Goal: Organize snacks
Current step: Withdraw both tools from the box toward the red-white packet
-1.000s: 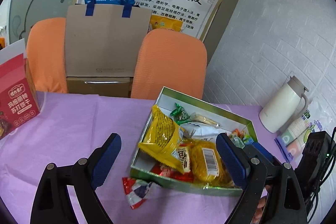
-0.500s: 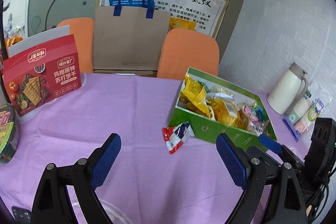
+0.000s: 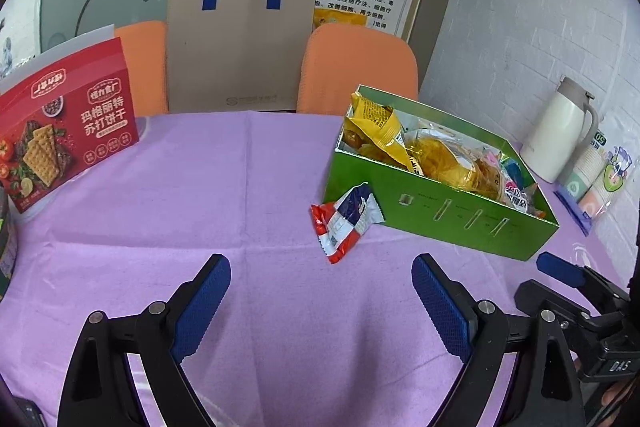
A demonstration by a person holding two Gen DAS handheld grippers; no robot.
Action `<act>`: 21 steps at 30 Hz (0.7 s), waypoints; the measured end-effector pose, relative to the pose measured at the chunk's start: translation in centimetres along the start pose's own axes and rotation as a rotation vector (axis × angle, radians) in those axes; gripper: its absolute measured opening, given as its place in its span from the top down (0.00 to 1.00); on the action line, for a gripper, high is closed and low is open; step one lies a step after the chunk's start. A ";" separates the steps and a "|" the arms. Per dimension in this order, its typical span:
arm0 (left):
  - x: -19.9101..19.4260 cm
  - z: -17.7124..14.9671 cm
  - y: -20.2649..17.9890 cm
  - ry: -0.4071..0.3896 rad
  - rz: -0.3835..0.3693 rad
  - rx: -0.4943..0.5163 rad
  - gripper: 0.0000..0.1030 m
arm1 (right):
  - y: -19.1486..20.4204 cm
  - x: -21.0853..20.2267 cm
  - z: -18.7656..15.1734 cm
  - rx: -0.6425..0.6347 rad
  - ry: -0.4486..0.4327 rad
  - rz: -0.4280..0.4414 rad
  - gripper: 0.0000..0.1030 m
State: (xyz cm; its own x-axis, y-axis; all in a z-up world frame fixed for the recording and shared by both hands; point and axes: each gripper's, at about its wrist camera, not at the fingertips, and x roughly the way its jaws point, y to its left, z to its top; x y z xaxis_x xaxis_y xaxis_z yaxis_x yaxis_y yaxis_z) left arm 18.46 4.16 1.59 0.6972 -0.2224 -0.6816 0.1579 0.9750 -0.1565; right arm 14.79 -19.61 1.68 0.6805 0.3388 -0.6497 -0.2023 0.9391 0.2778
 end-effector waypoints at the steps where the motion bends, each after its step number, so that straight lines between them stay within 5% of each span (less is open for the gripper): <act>1: 0.6 0.3 -0.3 0.004 0.005 0.017 0.09 | -0.3 -0.1 0.0 0.003 0.000 -0.011 0.01; 10: 6.1 2.7 -1.7 0.070 -0.017 0.053 0.15 | -1.7 -0.3 -0.3 0.013 0.016 -0.030 0.01; 16: 9.5 3.0 -2.2 0.164 -0.063 0.052 0.50 | -2.5 -0.8 -0.6 0.022 0.026 -0.029 0.01; 17: 9.7 2.8 -2.2 0.177 -0.065 0.056 0.64 | -2.6 -0.9 -0.6 0.026 0.027 -0.025 0.01; 21: 8.4 1.8 -2.5 0.208 -0.107 0.041 0.66 | -2.5 -1.2 -0.9 0.025 0.035 -0.002 0.01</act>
State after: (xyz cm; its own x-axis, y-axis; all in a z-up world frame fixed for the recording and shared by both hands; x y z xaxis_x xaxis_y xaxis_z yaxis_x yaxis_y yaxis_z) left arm 25.18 -0.16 -2.41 0.5167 -0.3160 -0.7957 0.2546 0.9441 -0.2096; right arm 13.85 -22.31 1.08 0.6555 0.3390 -0.6748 -0.1831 0.9382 0.2935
